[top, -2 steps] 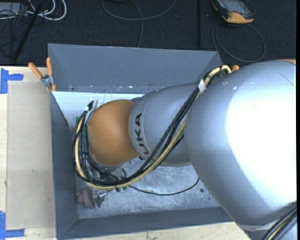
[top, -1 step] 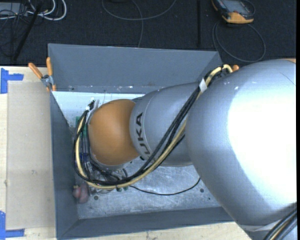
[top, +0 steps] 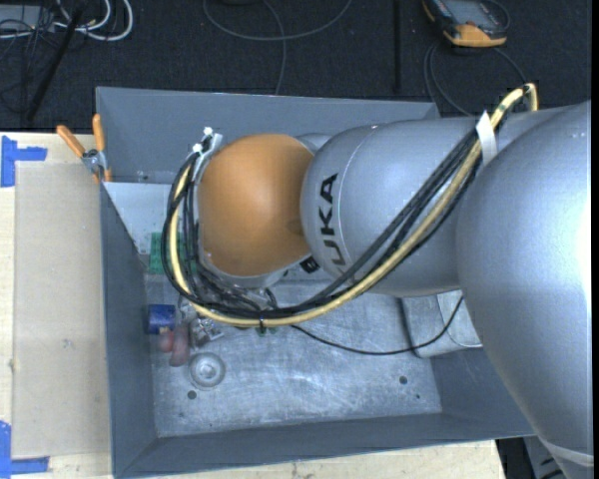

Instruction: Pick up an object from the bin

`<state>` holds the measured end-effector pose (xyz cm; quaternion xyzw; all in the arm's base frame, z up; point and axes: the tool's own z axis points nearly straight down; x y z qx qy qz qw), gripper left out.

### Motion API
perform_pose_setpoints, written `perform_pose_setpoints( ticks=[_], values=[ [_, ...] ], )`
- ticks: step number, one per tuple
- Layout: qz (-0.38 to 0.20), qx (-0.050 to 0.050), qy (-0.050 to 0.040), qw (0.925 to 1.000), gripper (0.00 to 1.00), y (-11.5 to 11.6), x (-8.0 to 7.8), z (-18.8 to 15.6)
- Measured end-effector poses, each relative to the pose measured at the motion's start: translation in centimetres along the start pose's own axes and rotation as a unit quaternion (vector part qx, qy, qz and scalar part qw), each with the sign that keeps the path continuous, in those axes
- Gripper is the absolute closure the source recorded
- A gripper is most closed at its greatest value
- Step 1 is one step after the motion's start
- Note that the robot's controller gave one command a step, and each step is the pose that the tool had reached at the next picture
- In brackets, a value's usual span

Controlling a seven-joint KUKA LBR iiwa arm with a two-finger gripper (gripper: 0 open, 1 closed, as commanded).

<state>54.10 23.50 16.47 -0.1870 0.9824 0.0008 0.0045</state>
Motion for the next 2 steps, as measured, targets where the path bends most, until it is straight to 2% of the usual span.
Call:
perform_pose_setpoints(
  ticks=[1,2],
  values=[
    [0.183,0.001,0.0078,0.9831,1.00,0.7,6.7,1.5],
    [0.179,0.000,0.0012,0.9838,1.00,0.9,5.5,-5.4]
  ],
)
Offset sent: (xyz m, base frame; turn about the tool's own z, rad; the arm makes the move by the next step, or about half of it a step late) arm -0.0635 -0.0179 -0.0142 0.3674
